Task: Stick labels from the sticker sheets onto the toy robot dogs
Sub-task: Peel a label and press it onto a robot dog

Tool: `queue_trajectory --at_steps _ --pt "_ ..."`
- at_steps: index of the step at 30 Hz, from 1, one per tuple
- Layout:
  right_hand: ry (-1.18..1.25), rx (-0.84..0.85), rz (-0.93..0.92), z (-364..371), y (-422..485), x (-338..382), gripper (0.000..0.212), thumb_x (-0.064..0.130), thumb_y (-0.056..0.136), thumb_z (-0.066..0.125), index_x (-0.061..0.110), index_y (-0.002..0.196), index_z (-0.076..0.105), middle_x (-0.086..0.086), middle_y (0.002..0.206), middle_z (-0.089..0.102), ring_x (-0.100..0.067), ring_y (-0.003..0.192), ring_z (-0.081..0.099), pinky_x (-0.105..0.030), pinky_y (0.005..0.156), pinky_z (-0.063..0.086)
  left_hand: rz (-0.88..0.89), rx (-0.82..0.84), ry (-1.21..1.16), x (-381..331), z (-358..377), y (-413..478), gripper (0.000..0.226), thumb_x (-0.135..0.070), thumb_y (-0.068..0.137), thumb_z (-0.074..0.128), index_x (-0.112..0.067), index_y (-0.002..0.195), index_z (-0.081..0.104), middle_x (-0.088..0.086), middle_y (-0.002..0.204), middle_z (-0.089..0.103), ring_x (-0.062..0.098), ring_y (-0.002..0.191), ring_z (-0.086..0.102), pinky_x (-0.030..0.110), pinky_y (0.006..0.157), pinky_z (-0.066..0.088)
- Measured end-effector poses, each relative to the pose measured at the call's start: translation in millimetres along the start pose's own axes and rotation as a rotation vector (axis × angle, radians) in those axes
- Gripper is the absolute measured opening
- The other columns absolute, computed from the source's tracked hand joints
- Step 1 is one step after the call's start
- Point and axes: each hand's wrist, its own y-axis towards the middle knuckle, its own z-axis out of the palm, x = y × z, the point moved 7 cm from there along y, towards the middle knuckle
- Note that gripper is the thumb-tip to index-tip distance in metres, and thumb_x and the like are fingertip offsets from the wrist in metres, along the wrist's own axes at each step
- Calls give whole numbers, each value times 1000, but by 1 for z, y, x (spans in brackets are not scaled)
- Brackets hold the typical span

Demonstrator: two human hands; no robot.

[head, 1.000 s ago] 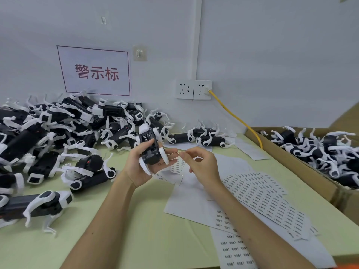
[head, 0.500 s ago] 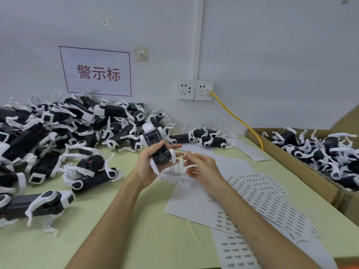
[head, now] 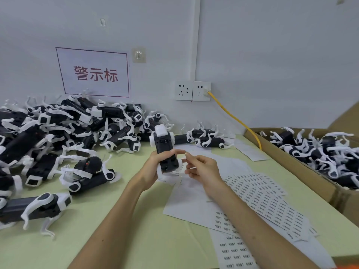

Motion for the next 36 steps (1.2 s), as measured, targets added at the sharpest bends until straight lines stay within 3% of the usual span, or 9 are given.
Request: queue_trajectory --at_steps 11,16,18,22,24,28,32,36 --pt "-104 -78 -75 -7 2 3 19 23 96 71 5 90 75 -2 66 68 -15 58 70 -21 58 55 28 -9 75 2 1 3 23 -38 91 60 -32 82 80 18 134 68 41 128 61 56 112 47" --pt "-134 -80 -93 -7 2 4 15 21 94 73 8 88 76 0 65 69 -16 58 70 -22 57 53 19 2 72 6 0 6 23 -36 92 61 -29 85 81 11 131 71 29 128 64 54 109 49" --pt "-156 -85 -91 -7 3 4 9 16 92 74 9 87 76 0 66 70 -16 57 70 -22 56 52 0 -17 67 8 -2 7 23 -36 90 63 -23 95 81 12 128 72 28 126 65 53 107 51" --pt "-235 -118 -121 -9 3 5 5 11 89 74 11 85 76 5 62 71 -14 57 71 -21 57 51 -18 -60 81 13 -7 9 45 -40 86 67 -10 119 74 16 124 73 34 121 67 54 105 52" --pt "-281 -144 -160 -8 2 8 7 10 89 74 13 83 76 5 62 70 -12 54 69 -23 57 53 -13 -80 93 12 -7 9 46 -41 85 67 -12 118 76 16 122 73 31 117 69 48 100 55" --pt "-312 -224 -226 -14 2 16 8 12 89 73 13 82 73 -2 68 70 -10 48 65 -30 64 55 2 -141 107 8 -11 9 28 -42 83 67 -18 92 80 12 120 74 19 100 69 34 89 55" --pt "-125 -133 -167 -12 2 16 6 14 92 73 15 86 74 -1 64 68 -13 48 55 -25 57 48 3 -309 58 8 -27 8 34 -40 78 77 -13 98 75 0 96 78 13 88 72 22 76 54" --pt "33 23 -75 -1 0 12 16 10 94 65 16 93 80 -2 65 65 -14 47 45 -21 52 42 6 -489 -48 10 -42 6 19 -20 87 81 -18 102 70 -3 85 76 8 74 74 15 60 52"
